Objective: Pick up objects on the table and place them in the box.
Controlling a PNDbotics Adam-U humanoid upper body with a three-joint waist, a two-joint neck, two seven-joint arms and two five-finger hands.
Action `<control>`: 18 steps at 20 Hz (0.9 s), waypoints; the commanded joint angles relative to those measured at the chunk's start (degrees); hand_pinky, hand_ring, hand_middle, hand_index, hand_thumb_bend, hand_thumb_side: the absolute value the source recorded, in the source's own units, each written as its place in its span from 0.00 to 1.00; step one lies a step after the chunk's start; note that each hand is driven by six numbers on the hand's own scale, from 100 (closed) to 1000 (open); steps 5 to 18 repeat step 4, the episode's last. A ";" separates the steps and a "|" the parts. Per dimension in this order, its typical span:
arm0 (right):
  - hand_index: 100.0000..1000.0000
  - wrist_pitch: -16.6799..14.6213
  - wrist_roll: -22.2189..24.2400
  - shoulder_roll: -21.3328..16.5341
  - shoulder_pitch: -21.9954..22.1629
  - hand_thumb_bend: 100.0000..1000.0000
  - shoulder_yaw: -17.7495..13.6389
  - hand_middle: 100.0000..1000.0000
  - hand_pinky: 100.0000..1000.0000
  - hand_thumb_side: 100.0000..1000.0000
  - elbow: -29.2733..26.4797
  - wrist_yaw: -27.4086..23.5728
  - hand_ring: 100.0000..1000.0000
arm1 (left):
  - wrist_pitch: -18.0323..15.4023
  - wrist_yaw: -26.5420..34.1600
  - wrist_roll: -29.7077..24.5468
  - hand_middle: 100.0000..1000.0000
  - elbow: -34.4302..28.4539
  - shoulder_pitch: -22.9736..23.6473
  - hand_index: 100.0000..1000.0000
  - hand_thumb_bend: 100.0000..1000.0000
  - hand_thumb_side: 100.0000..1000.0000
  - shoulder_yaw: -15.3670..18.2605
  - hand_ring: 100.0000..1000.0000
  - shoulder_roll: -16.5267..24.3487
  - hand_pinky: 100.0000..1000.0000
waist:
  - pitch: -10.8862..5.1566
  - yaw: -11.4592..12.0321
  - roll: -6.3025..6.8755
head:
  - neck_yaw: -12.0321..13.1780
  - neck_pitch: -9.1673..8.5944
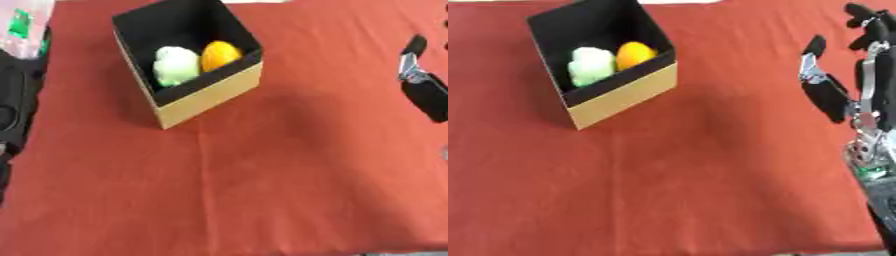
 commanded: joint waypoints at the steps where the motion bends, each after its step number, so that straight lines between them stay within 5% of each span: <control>1: 0.84 -0.33 -0.47 -1.47 -0.23 0.00 -0.90 0.61 0.52 0.48 -0.93 0.12 0.50 | 2.22 3.01 3.00 0.77 -5.42 1.30 0.87 0.00 0.23 2.00 0.69 2.20 0.55 | -1.38 0.19 -0.37 | -0.59 0.30; 4: 0.84 -0.75 -0.89 -1.47 -0.54 0.00 -1.06 0.61 0.52 0.49 -0.93 0.00 0.50 | 4.96 5.77 5.77 0.77 -9.91 4.76 0.87 0.00 0.37 3.49 0.69 2.82 0.55 | -1.47 0.65 -0.54 | -1.02 0.30; 18: 0.84 -0.75 -0.89 -1.47 -0.54 0.00 -1.06 0.61 0.52 0.49 -0.93 0.00 0.50 | 4.96 5.77 5.77 0.77 -9.91 4.76 0.87 0.00 0.37 3.49 0.69 2.82 0.55 | -1.47 0.65 -0.54 | -1.02 0.30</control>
